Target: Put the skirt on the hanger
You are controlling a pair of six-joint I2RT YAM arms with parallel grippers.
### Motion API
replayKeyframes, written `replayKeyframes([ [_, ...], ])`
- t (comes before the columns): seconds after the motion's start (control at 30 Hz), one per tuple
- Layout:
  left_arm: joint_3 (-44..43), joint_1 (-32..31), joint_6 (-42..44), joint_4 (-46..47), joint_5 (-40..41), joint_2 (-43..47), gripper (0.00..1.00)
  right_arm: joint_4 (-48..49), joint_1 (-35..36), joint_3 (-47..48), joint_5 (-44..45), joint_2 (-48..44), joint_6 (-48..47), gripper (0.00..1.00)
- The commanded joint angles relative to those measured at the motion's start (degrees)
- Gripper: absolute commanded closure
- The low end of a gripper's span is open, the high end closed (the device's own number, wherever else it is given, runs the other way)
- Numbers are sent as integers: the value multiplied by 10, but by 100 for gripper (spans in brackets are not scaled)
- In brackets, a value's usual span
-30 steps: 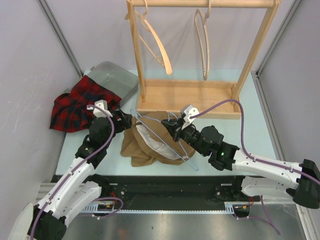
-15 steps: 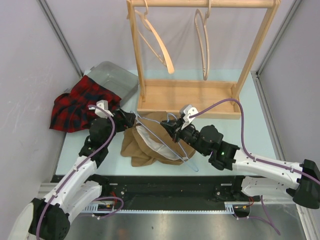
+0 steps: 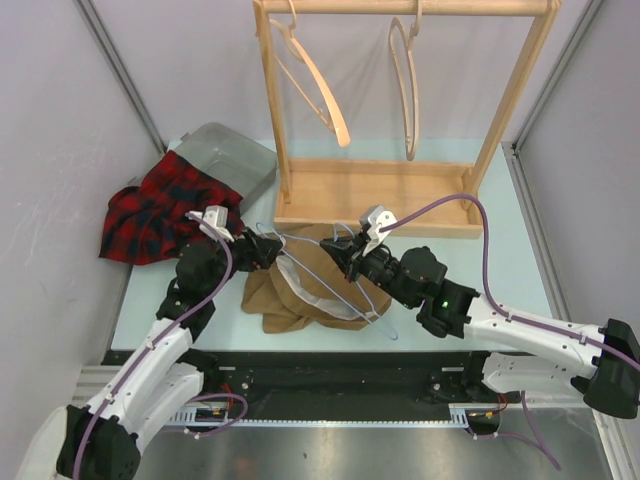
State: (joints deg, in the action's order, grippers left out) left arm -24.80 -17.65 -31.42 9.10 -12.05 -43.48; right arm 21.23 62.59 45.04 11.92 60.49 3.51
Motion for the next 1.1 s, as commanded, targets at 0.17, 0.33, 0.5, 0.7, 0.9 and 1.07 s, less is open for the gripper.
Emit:
replayKeyframes([
  [0.17, -116, 2, 67, -196, 80, 52, 0, 40, -4, 48, 0, -13, -1, 100],
  [0.33, -221, 2, 87, -295, 155, 72, 0, 7, -7, 106, 1, -14, -32, 100],
  [0.5, -332, 2, 122, -347, 107, 53, 0, -71, -19, 184, -11, -8, -67, 100],
  [0.7, -451, 2, 160, -386, 29, 5, 0, -181, -38, 304, -37, 1, -102, 100],
  [0.9, -560, 2, 183, -407, -32, -43, 0, -307, -68, 464, -73, 40, -98, 100],
  [1.07, -620, 2, 198, -413, -105, -61, 0, -414, -103, 607, -187, 102, -69, 100],
])
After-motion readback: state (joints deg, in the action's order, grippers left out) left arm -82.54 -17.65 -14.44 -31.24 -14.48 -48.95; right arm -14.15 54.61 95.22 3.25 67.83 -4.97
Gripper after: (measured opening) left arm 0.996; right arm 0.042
